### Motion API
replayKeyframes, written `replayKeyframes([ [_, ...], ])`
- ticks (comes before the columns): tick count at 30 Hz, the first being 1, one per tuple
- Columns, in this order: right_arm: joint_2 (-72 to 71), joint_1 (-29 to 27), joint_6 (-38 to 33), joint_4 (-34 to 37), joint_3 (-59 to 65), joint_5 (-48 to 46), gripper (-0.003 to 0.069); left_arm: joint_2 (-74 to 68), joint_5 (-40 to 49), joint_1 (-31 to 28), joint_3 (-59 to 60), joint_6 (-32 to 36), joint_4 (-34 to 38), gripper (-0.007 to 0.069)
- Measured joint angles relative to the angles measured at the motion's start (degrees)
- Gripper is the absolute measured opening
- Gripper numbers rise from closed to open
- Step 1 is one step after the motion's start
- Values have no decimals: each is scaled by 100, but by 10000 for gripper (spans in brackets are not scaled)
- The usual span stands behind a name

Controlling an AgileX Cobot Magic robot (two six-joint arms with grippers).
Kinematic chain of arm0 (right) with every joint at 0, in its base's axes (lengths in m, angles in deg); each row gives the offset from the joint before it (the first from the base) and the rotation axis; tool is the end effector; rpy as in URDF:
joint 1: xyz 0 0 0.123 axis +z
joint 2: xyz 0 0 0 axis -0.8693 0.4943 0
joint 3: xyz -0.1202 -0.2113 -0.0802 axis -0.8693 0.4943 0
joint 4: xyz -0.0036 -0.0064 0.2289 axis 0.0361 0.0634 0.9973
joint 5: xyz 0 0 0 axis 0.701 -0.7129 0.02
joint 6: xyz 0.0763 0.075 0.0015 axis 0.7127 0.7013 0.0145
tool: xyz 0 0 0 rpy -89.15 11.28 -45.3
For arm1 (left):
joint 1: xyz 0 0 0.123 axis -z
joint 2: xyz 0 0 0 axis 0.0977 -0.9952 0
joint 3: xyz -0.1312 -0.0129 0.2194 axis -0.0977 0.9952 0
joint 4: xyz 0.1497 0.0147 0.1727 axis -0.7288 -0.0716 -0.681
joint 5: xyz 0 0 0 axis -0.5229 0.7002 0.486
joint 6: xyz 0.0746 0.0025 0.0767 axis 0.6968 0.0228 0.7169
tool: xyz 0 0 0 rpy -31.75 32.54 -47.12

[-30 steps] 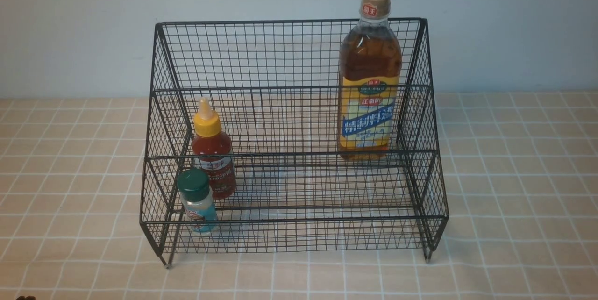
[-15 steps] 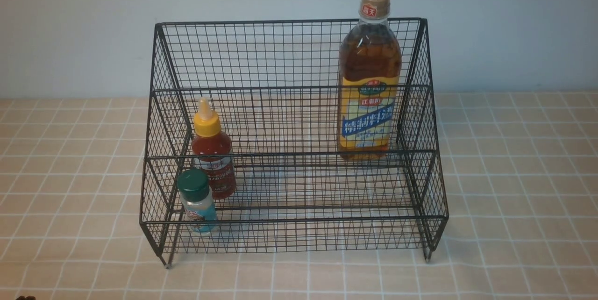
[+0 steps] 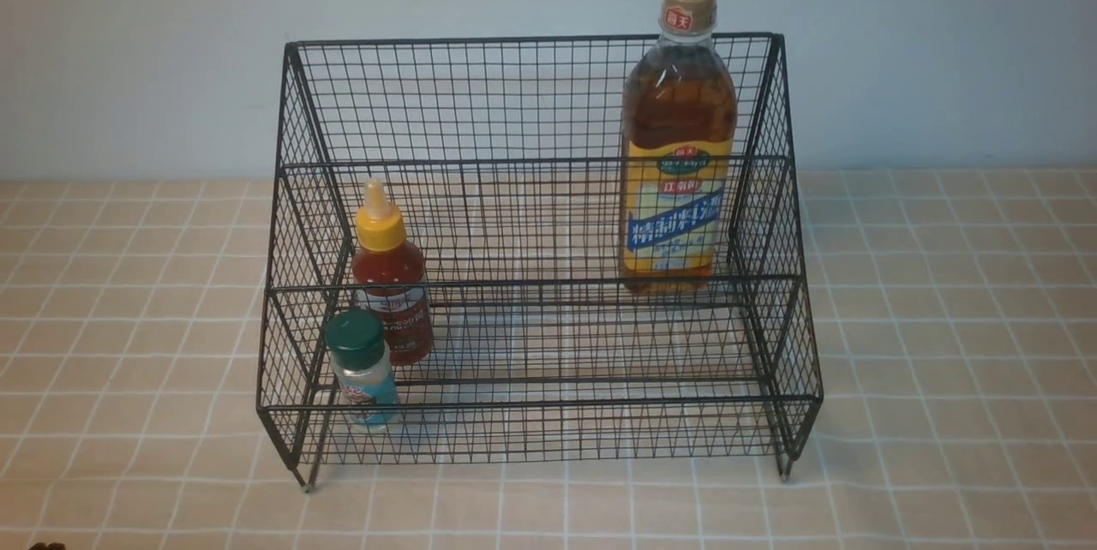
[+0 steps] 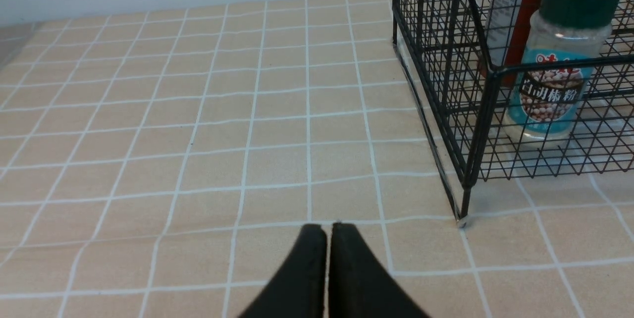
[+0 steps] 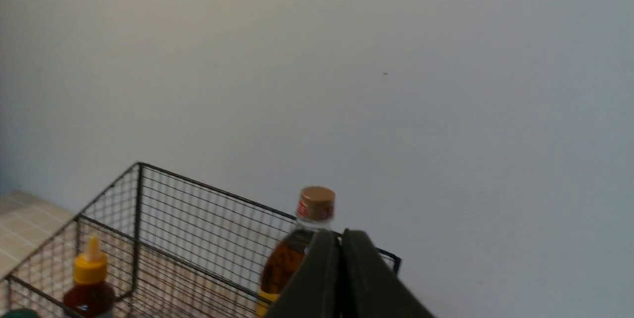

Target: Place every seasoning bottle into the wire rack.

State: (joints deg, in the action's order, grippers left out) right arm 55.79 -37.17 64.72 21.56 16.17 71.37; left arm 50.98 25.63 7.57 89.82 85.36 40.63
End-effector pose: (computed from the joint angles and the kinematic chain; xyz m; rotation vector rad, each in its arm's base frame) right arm 0.1087 0.0493 0.3570 -0.4324 1.5125 0.2358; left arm 0.0740 -0.0019 0.1664 0.0695 1.8770 0.0129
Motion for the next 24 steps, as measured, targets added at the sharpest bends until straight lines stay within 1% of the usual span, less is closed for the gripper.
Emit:
replayKeyframes([
  [2, -325, -613, 0, -78, 397, -14, -14, 0, 0, 0, 0, 0, 0, -7],
  [4, -530, -860, 0, -125, 706, -22, -14, 0, 0, 0, 0, 0, 0, -7],
  [6, -958, -1309, 0, -358, 1414, -27, -14, 0, 0, 0, 0, 0, 0, -7],
  [7, -1029, -1338, 0, -372, 1537, -27, -14, 0, 0, 0, 0, 0, 0, -7],
  [11, -1753, -1927, 7, -401, 2877, -81, -14, 0, 0, 0, 0, 0, 0, -7],
  [14, -2306, -2165, 185, -252, 3805, -237, -14, 0, 0, 0, 0, 0, 0, -7],
  [17, -2673, -2207, 414, -148, 3918, -627, -14, 0, 5, 0, 0, 0, 0, -7],
  [24, -2941, -2207, 477, -88, 3908, -700, -14, 0, 5, 0, 0, 0, 0, -7],
])
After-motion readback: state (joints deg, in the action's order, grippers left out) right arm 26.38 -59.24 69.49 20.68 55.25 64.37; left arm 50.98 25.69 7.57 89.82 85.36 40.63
